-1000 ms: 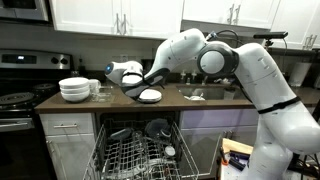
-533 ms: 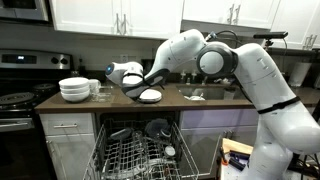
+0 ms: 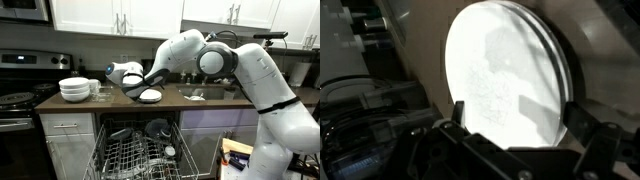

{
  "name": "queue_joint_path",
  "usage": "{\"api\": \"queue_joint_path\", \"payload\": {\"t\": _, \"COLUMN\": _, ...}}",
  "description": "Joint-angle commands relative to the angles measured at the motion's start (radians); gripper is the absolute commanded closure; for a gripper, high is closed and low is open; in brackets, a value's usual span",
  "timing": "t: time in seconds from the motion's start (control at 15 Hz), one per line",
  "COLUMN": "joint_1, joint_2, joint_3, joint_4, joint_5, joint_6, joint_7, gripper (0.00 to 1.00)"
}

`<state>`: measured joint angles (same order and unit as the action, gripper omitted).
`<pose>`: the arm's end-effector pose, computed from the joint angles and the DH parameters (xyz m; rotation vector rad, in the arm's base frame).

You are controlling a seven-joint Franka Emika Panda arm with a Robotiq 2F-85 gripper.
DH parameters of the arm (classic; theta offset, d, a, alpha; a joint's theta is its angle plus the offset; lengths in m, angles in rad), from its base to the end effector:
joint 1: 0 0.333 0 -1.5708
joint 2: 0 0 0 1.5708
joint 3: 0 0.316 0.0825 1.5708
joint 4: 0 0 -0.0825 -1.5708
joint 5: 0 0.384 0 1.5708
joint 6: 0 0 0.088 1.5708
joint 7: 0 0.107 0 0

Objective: Pick a plate on the counter and put it in the dishwasher

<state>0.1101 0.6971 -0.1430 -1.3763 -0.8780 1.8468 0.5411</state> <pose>0.7179 -0.0621 0.3199 2.2038 -0.2114 0.0315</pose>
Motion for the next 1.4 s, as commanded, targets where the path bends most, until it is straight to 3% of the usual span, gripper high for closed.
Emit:
{"api": "queue_joint_path", "payload": {"t": 0.0, "joint_1": -0.003, "joint_2": 0.001, "joint_3": -0.003, "joint_4": 0.009, "joint_5": -0.009, "joint_6": -0.018, "joint_7": -0.027, "gripper": 0.0}}
{"api": "queue_joint_path", "payload": {"t": 1.33, "joint_1": -0.019, "joint_2": -0.041, "joint_3": 0.003, "joint_4": -0.031, "joint_5": 0.002, "joint_6": 0.008, "joint_7": -0.042, "gripper": 0.0}}
